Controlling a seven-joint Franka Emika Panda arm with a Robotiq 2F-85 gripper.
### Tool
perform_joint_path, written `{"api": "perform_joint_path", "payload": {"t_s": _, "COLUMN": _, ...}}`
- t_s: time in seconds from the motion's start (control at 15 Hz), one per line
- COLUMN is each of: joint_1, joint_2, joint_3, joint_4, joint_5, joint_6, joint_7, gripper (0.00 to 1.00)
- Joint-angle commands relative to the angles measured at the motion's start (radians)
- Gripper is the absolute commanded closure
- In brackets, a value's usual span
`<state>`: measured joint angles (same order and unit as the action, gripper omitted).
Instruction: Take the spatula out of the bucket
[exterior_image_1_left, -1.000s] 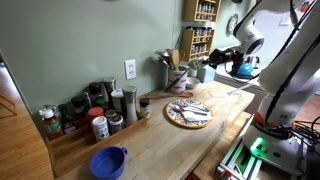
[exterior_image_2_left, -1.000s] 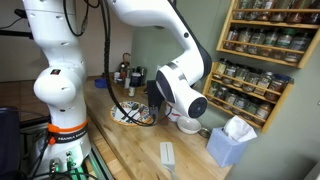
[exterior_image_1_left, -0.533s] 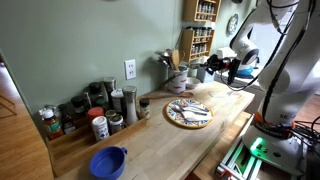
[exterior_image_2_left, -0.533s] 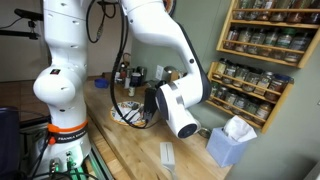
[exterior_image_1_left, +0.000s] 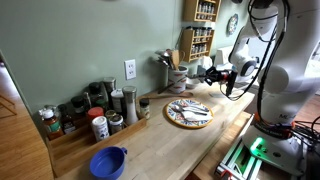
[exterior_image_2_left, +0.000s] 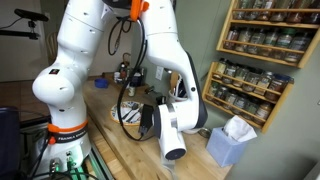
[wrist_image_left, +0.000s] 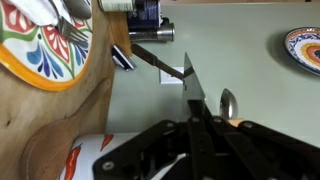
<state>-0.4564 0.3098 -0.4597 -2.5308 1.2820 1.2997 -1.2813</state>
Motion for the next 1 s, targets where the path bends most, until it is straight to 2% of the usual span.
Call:
{"api": "perform_joint_path", "payload": {"t_s": 0.0, "joint_1": 0.005, "joint_2": 0.057, "joint_3": 0.014, "joint_4": 0.02, "joint_5": 0.069, "joint_6": 0.042, "joint_7": -0.057, "gripper": 1.0}}
{"api": "perform_joint_path", "payload": {"t_s": 0.47, "joint_1": 0.039, "joint_2": 0.098, "joint_3": 0.043, "joint_4": 0.032, "joint_5": 0.133, "joint_6": 0.148, "joint_7": -0.089, "gripper": 1.0}}
{"api": "perform_joint_path", "payload": {"t_s": 0.87, "joint_1": 0.041, "joint_2": 0.108, "joint_3": 0.048, "joint_4": 0.044, "joint_5": 0.126, "joint_6": 0.154, "joint_7": -0.094, "gripper": 1.0}}
{"api": "perform_joint_path", "payload": {"t_s": 0.93, "joint_1": 0.04, "joint_2": 0.109, "joint_3": 0.048, "joint_4": 0.046, "joint_5": 0.126, "joint_6": 0.151, "joint_7": -0.094, "gripper": 0.74}}
